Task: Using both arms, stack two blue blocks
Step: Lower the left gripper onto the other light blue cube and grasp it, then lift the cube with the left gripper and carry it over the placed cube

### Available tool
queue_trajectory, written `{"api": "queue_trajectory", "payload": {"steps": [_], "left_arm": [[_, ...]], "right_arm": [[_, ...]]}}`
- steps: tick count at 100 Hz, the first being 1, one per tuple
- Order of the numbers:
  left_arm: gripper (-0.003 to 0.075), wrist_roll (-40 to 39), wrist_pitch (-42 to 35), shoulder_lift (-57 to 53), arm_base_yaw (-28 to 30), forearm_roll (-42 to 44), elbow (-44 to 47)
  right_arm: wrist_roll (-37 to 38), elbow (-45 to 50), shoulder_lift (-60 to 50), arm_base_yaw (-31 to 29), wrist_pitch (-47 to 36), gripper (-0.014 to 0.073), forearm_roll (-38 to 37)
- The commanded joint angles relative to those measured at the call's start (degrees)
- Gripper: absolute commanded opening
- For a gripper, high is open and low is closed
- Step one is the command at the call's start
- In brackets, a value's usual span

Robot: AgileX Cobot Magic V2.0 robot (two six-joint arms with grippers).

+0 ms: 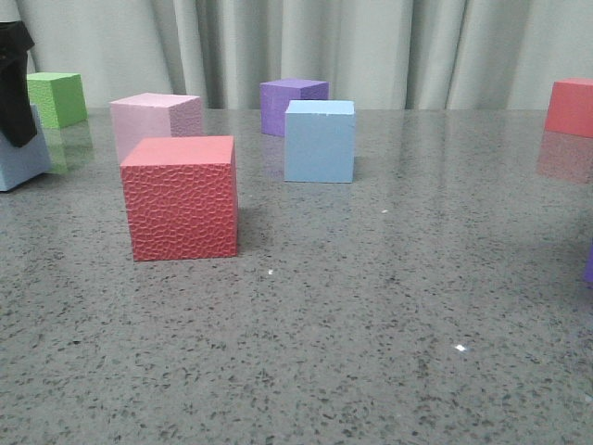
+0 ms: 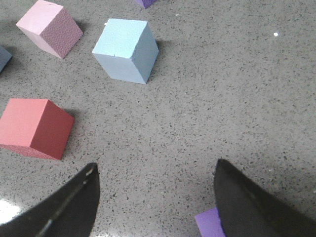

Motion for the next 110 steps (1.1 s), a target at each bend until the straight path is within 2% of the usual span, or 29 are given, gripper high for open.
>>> {"api": "queue_trajectory", "payload": {"steps": [1,13,43,49,70,110], "left_arm": [[0.0419,0.01,-1.52,-2.25,-0.3,-1.05,-1.79],[0.0363,0.01,-1.52,-2.25,-0.3,-1.05,-1.79],[0.0358,-2.12,3.81,-2.38,-1.05,-0.96,-7.78],[0.0358,-2.97,4.87,-2.38,-2.36,0.27,-10.44],[0.0358,-14.13,9.72,-2.38,-9.94,9.79,-19.73],[0.0358,-26.57,10.77,-0.27,-21.43,10.02,-30.01]], "right_arm": [[-0.48,-1.36,-0.79,-0.04,-2.89,0.0493,-1.33],[-0.48,-1.36,-0.79,-0.04,-2.84,0.0493,-1.39],[-0.48,-1.36,-0.79,-0.04,-2.84,0.0493,-1.39],[-0.48,-1.36,-0.79,-0.04,-2.84,0.0493,-1.39],[-0.48,-1.36,-0.6,-0.04,-2.84,0.0493,-1.45],[-0.48,-1.36,-0.6,-0.04,-2.77,0.0493,-1.45]]}}
